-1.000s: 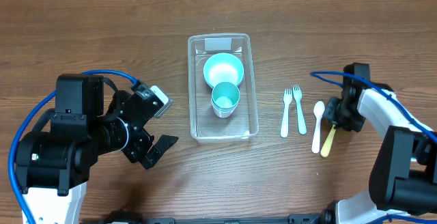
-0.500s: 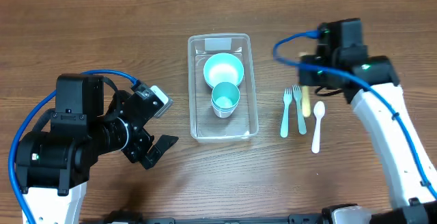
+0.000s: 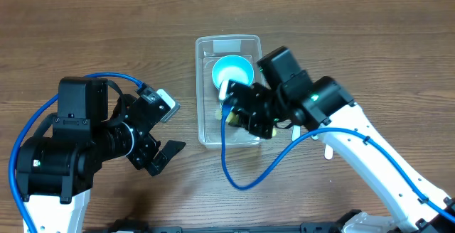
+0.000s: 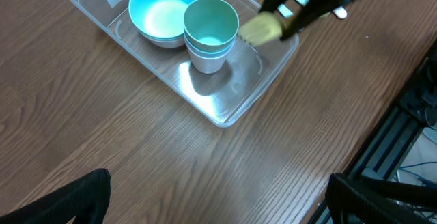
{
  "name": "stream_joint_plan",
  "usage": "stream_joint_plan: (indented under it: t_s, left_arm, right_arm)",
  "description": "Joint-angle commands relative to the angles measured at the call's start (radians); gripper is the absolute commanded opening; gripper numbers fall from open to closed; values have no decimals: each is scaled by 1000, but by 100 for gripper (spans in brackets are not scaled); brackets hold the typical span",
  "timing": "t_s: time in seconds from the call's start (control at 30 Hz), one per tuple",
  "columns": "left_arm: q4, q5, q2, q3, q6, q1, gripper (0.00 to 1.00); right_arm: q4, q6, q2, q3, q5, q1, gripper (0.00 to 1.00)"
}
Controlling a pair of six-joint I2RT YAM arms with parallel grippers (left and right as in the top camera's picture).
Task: Pack container
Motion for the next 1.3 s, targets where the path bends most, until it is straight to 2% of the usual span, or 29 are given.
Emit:
stream_joint_plan:
  t_s: [0.0, 0.33, 0.4, 0.43, 0.5, 0.57, 0.6, 0.7, 0.83, 1.0, 1.03, 1.13, 1.2, 1.23, 1.27]
  left_arm:
    - [1, 8, 1, 10, 22, 0, 100]
    - [1, 8, 1, 10, 22, 0, 100]
    - [1, 8, 1, 10, 22, 0, 100]
    - [1, 8, 1, 10, 21, 0, 100]
    - [1, 8, 1, 10, 22, 0, 100]
    - [1, 8, 1, 10, 22, 0, 100]
    - [1, 8, 1, 10, 22, 0, 100]
    - [1, 8, 1, 10, 21, 0, 100]
    - [1, 8, 1, 10, 22, 0, 100]
    - [1, 8, 1, 10, 22, 0, 100]
    - [1, 8, 1, 10, 22, 0, 100]
    - [1, 8, 1, 10, 22, 0, 100]
    - [1, 8, 1, 10, 22, 0, 100]
    - [1, 8, 1, 10, 22, 0, 100]
    - [1, 8, 1, 10, 22, 1, 100]
  right_arm:
    - [20, -81, 30, 19, -31, 64, 4]
    - [102, -81, 165, 19, -30, 78, 5]
    - [122, -80, 166, 19, -18, 78, 45]
    - [137, -76, 166, 20, -4, 78, 59]
    - [144, -69, 164, 23, 3, 78, 67]
    - [143, 11, 134, 42, 3, 78, 67]
    - [156, 37, 87, 66, 51, 77, 60]
    - [143, 123, 63, 68, 191, 77, 66]
    - [50, 346, 63, 68, 199, 77, 62]
    - [-40, 458, 63, 68, 151, 77, 63]
    - [-110, 460, 63, 68, 124, 78, 63]
    - [-155, 477, 45, 68, 116, 82, 77]
    - [-145, 483, 24, 68, 116, 81, 78]
    - [-136, 513, 8, 68, 139, 81, 83]
    - [-135, 558, -11, 68, 184, 81, 83]
